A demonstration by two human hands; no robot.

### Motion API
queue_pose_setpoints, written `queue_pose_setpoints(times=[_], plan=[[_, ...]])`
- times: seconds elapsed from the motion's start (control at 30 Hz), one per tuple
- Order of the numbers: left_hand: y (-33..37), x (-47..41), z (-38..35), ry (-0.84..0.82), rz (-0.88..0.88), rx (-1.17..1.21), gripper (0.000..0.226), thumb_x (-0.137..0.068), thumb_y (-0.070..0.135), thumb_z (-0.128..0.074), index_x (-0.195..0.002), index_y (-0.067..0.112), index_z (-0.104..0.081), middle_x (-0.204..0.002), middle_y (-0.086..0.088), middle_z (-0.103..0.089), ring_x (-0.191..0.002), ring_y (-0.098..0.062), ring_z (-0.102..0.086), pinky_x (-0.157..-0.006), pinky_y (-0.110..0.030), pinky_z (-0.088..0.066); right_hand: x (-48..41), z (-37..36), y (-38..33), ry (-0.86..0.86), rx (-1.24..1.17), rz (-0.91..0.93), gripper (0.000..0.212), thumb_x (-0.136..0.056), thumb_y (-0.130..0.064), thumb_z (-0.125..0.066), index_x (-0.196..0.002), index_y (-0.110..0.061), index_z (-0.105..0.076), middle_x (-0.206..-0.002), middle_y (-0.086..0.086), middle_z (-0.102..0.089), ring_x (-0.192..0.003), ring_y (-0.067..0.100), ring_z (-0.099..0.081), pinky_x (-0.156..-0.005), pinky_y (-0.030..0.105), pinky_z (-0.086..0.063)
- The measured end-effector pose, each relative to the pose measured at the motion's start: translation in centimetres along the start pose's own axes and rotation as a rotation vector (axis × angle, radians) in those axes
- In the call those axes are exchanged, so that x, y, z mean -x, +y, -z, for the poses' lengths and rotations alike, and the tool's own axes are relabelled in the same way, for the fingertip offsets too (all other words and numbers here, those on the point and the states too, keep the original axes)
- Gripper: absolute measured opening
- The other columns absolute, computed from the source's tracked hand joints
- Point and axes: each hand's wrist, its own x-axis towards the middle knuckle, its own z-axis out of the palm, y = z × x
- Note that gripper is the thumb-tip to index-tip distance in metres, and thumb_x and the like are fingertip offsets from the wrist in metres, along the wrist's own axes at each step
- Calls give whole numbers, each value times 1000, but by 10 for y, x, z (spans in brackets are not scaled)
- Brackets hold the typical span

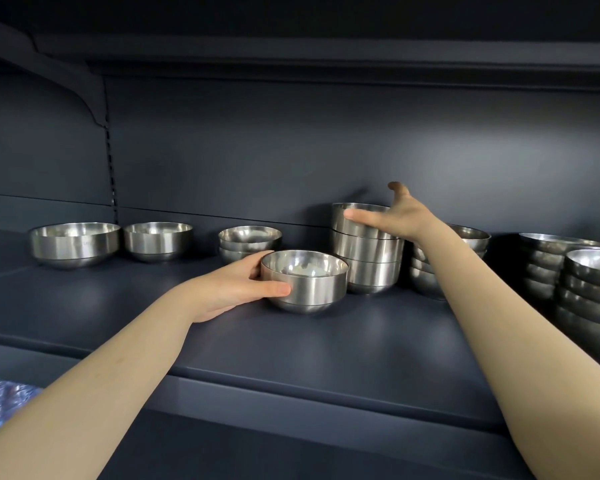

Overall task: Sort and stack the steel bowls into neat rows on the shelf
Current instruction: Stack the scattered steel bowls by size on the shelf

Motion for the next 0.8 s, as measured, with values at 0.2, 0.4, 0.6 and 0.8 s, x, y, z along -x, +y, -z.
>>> queue_pose_setpoints(times=[0.2,0.4,0.6,0.8], plan=[[2,9,7,-49,44,27,47,-91,3,-61,-125,35,-50,-103,19,-72,-105,6,-63,-84,-9,-49,28,-13,-12,201,274,404,116,-62,-76,-65,-153,-22,-19,-160,11,-20,-148,29,-15,-120,43,-15],[-2,35,29,-56,59,69,68,-80,12,-74,-139,26,-43,-132,-2,-60,-121,-7,-58,-107,-28,-41,74,-44,-35,-232,168,563,79,-75,-57,-71,-143,-28,-43,-146,-9,-46,-134,7,-40,-109,20,-28],[-12,73,71,-100,61,73,79,-80,17,-78,-146,25,-37,-143,3,-51,-125,-6,-53,-105,-23,-43,87,-82,-62,-531,114,416,98,-65,-71,-69,-148,-39,-27,-153,-13,-33,-141,5,-31,-115,29,-29],[-35,118,150,418,-119,-354,88,-61,66,-75,-138,36,-47,-144,16,-47,-128,-2,-47,-111,-28,-35,82,-126,-107,-575,204,338,126,-47,-89,-63,-152,-39,-15,-158,-18,-21,-145,5,-23,-120,36,-23]])
